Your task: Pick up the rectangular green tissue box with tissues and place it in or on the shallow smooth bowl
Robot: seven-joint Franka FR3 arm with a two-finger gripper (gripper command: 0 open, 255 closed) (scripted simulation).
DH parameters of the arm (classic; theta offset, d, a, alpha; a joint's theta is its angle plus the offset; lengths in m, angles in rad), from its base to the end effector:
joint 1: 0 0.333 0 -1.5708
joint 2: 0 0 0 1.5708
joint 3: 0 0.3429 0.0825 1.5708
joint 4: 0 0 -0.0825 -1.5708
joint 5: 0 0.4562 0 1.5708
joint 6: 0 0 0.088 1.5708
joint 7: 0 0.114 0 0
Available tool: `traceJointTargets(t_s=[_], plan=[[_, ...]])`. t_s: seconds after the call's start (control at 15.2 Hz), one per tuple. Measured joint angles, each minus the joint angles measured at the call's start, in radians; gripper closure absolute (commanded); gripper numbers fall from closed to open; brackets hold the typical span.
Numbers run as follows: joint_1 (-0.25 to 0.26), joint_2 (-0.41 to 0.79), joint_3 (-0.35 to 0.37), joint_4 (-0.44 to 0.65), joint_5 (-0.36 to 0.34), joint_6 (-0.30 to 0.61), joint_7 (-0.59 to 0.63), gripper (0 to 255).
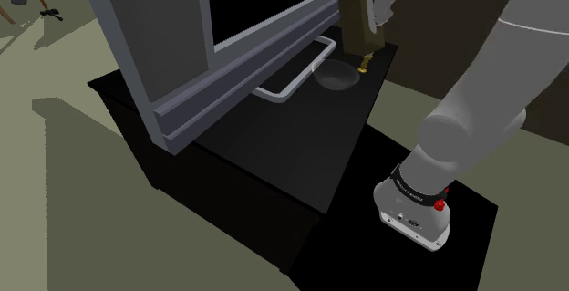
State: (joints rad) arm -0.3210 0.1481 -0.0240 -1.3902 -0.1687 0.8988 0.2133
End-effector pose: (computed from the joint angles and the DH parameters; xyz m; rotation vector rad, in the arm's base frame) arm 0.5455 -0.2205 0.6154 2.7275 -0.8747 -0.9619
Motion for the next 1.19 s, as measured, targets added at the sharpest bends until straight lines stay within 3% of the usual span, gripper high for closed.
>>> traceJointTargets(t_s=[0.2,0.26,0.59,1.19], plan=[[0.002,0.181,-0.001,0.275,-0.007,-0.092,-0.018,255],[0.002,0.206,-0.002,0.306,-0.008,-0.099,-0.021,255],[-0.002,0.206,-0.002,0.251,-0.002,-0.043,-0.013,255],[-0.005,0.16,0.0,0.057,0.013,0.102,0.015,255]])
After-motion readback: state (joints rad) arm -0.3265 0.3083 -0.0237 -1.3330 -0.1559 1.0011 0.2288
